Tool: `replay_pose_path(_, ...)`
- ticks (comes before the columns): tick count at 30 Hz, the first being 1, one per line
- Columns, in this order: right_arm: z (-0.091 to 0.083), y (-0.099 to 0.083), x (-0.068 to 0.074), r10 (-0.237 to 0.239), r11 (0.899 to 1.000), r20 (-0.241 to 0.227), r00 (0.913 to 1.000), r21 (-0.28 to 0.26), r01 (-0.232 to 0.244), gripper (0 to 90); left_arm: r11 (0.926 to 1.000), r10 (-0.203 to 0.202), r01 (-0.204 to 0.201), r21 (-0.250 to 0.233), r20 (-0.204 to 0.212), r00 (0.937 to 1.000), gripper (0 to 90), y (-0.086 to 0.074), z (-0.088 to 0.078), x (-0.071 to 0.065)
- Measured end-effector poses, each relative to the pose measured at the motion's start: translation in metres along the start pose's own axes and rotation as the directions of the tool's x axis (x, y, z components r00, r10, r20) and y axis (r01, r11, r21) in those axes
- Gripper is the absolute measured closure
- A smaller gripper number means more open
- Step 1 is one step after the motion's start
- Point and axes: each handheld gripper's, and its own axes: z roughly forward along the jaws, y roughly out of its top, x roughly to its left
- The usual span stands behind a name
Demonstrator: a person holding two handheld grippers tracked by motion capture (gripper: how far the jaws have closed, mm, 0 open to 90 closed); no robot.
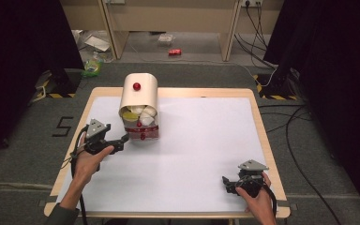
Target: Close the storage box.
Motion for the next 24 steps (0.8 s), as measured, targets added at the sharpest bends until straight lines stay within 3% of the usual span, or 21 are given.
replay_pose_path(24,0.0,0.0,0.0,0.0,1.0,0.0,1.0,0.0,0.0,3.3,1.0,0.002,-0.002,0.008,0.016,0.9999,16.1,-0.0078,-0.007,0.0005)
